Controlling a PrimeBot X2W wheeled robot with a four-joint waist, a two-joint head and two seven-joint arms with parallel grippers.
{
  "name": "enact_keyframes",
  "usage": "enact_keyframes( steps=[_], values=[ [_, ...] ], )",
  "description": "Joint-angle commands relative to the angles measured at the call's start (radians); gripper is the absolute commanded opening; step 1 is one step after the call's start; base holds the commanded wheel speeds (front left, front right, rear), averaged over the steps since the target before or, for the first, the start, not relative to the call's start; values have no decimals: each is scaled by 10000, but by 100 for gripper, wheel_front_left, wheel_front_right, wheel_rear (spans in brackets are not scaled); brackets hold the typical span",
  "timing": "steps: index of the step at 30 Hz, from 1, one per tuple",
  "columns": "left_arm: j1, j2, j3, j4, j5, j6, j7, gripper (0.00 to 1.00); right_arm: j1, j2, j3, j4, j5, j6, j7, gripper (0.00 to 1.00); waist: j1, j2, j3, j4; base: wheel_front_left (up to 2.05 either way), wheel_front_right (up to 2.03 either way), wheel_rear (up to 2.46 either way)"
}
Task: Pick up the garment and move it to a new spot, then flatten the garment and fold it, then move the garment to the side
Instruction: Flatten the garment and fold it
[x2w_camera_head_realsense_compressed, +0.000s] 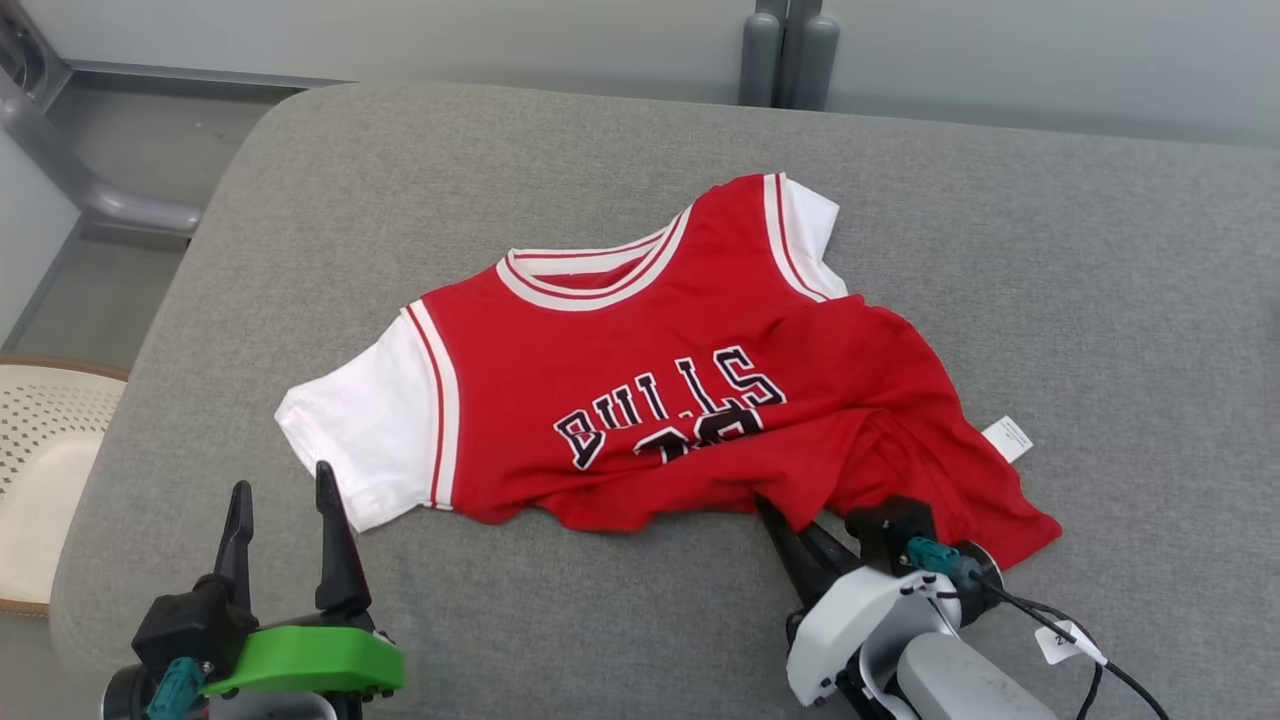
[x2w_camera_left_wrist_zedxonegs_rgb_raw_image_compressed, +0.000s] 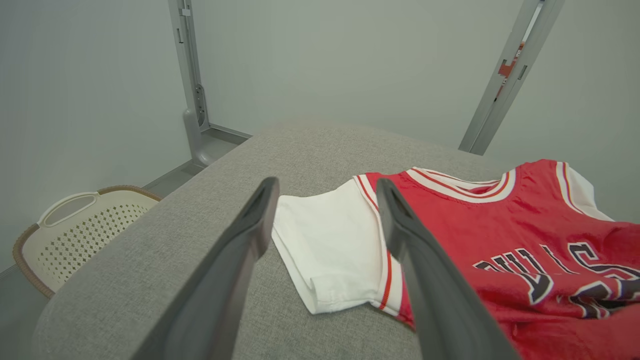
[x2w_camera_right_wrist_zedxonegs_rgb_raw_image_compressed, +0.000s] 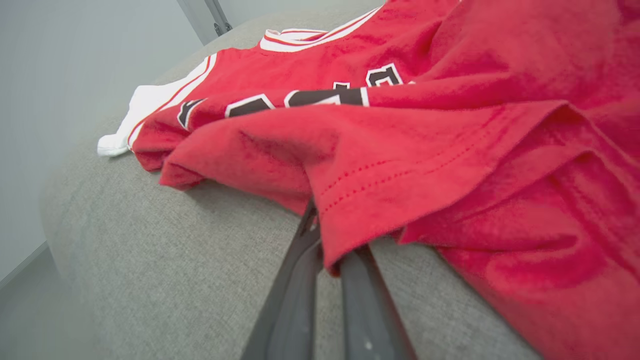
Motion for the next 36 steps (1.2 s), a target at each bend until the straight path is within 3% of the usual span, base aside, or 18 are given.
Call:
enact_keyframes(
  steps=[1, 5, 12, 17, 21, 31, 32, 33, 34, 36],
  values=[
    [-117, 12, 8, -28, -46, 24, -29, 100, 29, -34, -104, -173, -78, -8, -31, 0, 0, 0, 7, -256, 0, 0, 0],
    [-101, 13, 16, -45, -100, 5, -29, 100, 459, -172, -445, -850, -165, -8, -30, 0, 0, 0, 13, -806, 0, 0, 0],
    [-177, 16, -30, -43, -139, -40, -18, 100, 1357, -1128, -828, -2232, 383, -8, 51, 0, 0, 0, 56, -1931, 0, 0, 0],
    [-227, 17, -44, -122, -116, 13, -18, 100, 2006, -1772, -1555, -3545, 468, -8, 697, 0, 0, 0, 139, -2680, 0, 0, 0],
    [-311, 19, -76, -143, -74, 4, -18, 100, 2616, -1929, -2029, -4457, 528, -8, 1458, 0, 0, 0, 226, -3108, 0, 0, 0],
    [-361, 22, -91, -59, 32, 4, -18, 100, 3744, -1953, -1219, -5419, 1410, -8, 2939, 0, 0, 0, 249, -3670, 0, 0, 0],
    [-354, 22, -93, -50, 40, 2, -18, 100, 3768, -1961, -1197, -5415, 1435, -8, 2945, 8, 0, 0, 231, -3699, 0, 0, 0],
    [-341, 22, -93, -34, 49, -10, -18, 100, 3785, -1957, -1231, -5385, 1453, -8, 2908, 39, 0, 0, 208, -3731, 0, 0, 0],
    [-326, 22, -92, -25, 41, -14, -18, 100, 3782, -1952, -1277, -5369, 1456, -8, 2863, 100, 0, 0, 181, -3759, 0, 0, 0],
    [-275, 22, -62, -5, 44, -22, -18, 100, 3763, -2001, -1453, -5407, 1417, -8, 2745, 100, 0, 0, 107, -3817, 0, 0, 0]
  ],
)
